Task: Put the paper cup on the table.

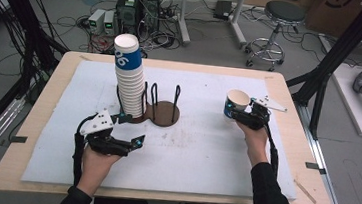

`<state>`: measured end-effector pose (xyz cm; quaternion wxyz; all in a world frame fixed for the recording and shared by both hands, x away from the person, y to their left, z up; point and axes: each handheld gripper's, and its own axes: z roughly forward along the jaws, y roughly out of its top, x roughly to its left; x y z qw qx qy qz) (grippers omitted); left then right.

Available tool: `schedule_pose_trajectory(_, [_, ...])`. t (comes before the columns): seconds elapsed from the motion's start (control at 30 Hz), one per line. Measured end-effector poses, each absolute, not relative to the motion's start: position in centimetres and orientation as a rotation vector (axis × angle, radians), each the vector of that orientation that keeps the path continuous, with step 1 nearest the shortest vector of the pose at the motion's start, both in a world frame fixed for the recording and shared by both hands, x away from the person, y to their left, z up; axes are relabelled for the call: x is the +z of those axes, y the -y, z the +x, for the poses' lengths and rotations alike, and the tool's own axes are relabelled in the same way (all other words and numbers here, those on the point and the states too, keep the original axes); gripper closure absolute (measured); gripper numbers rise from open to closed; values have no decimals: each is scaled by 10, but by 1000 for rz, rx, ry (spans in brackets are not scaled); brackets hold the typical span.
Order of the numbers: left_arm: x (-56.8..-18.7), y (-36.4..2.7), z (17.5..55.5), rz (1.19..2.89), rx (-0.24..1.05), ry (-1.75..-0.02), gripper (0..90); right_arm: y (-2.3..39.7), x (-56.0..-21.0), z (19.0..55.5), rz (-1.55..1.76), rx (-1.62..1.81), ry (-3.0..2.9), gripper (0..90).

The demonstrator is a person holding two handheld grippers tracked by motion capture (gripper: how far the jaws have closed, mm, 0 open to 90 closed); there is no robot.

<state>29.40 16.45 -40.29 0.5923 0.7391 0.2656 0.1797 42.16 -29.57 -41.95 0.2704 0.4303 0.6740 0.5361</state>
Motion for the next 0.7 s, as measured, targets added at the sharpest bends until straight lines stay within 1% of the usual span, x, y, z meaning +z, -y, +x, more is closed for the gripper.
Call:
schedule_pose_trajectory(0.23, [-403,-167,293,1707,426,-624,148,294,-431,431,1202,1412,-1820,204])
schedule_pose_trajectory(0.7, [-404,-167,293,1707,422,-627,148,294,-437,435,1222,1372,-1817,203])
